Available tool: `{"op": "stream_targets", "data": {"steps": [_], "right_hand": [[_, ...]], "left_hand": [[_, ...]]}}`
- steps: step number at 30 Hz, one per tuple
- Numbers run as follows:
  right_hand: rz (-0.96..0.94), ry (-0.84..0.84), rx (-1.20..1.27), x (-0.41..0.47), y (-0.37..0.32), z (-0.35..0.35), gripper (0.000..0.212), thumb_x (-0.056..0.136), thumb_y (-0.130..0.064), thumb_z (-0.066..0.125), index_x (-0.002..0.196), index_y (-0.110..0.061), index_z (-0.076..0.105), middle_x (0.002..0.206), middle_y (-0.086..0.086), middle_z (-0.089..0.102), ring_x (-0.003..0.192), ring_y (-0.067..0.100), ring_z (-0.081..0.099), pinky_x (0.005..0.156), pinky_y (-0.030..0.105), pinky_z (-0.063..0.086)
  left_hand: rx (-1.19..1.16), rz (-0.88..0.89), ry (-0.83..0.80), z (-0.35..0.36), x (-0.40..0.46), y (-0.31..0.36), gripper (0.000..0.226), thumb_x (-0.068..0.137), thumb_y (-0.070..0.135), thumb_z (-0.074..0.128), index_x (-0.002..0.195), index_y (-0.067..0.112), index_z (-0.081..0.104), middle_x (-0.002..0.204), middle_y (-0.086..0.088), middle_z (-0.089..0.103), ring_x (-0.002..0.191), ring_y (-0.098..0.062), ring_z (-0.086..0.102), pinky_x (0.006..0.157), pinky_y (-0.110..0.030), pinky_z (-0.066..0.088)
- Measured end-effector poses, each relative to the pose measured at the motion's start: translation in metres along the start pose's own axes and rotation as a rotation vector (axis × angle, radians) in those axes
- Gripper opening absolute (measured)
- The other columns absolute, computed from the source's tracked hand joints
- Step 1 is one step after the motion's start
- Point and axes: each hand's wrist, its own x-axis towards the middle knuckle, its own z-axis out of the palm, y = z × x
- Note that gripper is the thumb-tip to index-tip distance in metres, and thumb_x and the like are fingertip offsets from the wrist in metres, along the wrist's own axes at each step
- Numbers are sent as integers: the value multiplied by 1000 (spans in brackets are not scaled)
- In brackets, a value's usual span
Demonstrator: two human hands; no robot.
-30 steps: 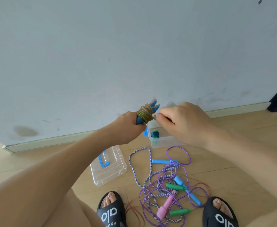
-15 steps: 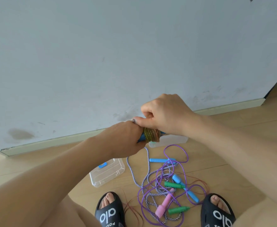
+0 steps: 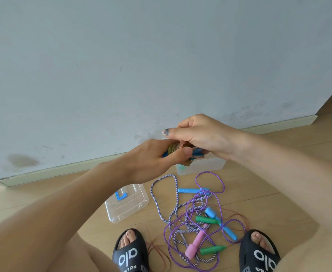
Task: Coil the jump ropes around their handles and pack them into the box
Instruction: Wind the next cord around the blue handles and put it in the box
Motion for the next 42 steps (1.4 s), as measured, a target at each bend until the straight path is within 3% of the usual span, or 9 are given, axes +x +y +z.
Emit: {"op": "stream_targets", "data": {"steps": [3, 6, 9, 17, 23, 30, 34, 39, 42], "right_hand": [[53, -81, 119, -7, 3, -5, 38, 93, -32, 65, 63, -15, 51, 51, 3, 46, 43, 15, 39, 42, 21, 25], [63, -52, 254, -9, 4, -6, 41, 92, -31, 66, 59, -20, 45, 51, -1, 38, 43, 12, 34, 46, 24, 16], [74, 22, 328, -12, 3, -4, 32, 92, -30, 68, 68, -22, 47, 58, 1, 41, 48, 13, 33, 50, 28, 17], [137, 91, 405, -18, 7, -5, 26, 96, -30, 63, 75, -21, 51, 66, 2, 48, 50, 14, 39, 43, 22, 32], [144, 98, 563, -20, 3, -10, 13, 97, -24, 61, 88, -15, 59, 73, 4, 55, 55, 12, 50, 53, 24, 42], [206, 14, 727, -20, 1, -14, 7, 91, -17, 65, 87, -11, 68, 80, 6, 61, 63, 15, 55, 64, 26, 51], [235, 9, 728, -16, 2, -9, 5, 90, -11, 64, 90, -8, 69, 79, 6, 64, 62, 13, 56, 62, 23, 53], [303, -37, 801, -13, 0, -15, 19, 87, -10, 67, 106, -7, 67, 88, 11, 64, 64, 15, 55, 58, 24, 54], [334, -49, 770, -13, 1, -17, 6, 88, -7, 65, 93, -5, 67, 80, 10, 65, 63, 14, 55, 56, 23, 54]], "left_hand": [[-81, 51, -39, 0, -2, 3, 55, 86, 80, 30, 112, 43, 63, 105, 15, 71, 102, -9, 66, 93, -34, 51], [-113, 40, 14, -4, -2, 9, 50, 85, 76, 29, 76, 42, 65, 74, 16, 63, 67, 0, 57, 68, -18, 45], [-130, 54, 15, -8, 0, 12, 56, 84, 74, 28, 65, 32, 61, 68, 0, 61, 64, -11, 55, 74, -30, 48], [-311, 103, 81, -11, 4, 17, 34, 99, 44, 40, 111, 22, 63, 97, -9, 69, 86, -35, 63, 72, -45, 56], [-345, 98, 153, -17, 2, 20, 21, 108, 32, 35, 111, 18, 50, 95, -17, 66, 74, -42, 57, 71, -53, 54], [-290, 70, 146, -23, 0, 11, 22, 109, 32, 31, 108, 18, 48, 91, -17, 63, 65, -28, 56, 63, -39, 53], [-219, 75, 161, -25, -4, 4, 24, 106, 38, 32, 109, 21, 49, 93, -15, 63, 66, -23, 56, 62, -34, 53], [-145, 105, 175, -27, -6, 5, 25, 107, 38, 31, 108, 22, 50, 92, -15, 60, 75, -37, 58, 65, -41, 55], [-30, 110, 169, -26, -6, 6, 24, 108, 38, 28, 104, 26, 49, 86, -14, 58, 71, -33, 56, 69, -46, 54]]}}
